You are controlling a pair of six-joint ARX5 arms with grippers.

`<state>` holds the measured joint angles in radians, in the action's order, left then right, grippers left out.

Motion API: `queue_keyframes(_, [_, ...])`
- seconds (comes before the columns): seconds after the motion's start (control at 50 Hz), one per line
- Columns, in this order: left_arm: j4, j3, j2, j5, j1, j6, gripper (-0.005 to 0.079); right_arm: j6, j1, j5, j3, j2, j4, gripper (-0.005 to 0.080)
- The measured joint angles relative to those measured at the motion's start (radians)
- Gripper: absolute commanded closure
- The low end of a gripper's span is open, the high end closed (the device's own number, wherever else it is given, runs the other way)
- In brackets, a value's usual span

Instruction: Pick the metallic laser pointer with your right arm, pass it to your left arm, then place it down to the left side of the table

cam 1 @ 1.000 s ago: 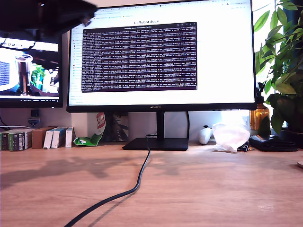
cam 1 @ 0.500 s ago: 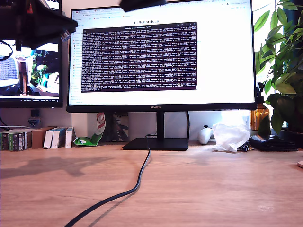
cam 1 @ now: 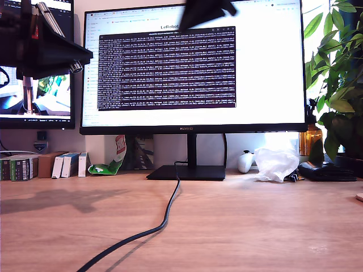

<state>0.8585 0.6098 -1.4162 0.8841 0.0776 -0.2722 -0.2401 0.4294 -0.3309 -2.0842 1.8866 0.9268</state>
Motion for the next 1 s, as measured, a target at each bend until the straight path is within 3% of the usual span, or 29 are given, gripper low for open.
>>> queue_keyframes(0.18, [-0.023, 0.0, 0.0, -0.002, 0.0, 0.003, 0.0766, 0.045, -0.058, 0.127, 0.0, 0.0, 0.0, 0.0762])
queue_keyframes(0.44, [-0.036, 0.0, 0.0, -0.005, 0.0, 0.019, 0.0766, 0.059, -0.111, 0.204, 0.0, 0.0, 0.018, 0.0762])
queue_keyframes(0.78, [-0.048, 0.0, 0.0, -0.022, -0.002, 0.038, 0.0766, 0.06, -0.205, 0.211, 0.008, -0.045, 0.026, 0.0762])
queue_keyframes(1.0, [-0.062, 0.0, 0.0, -0.028, -0.003, 0.048, 0.0766, 0.082, -0.26, 0.222, 0.253, -0.24, -0.108, 0.0762])
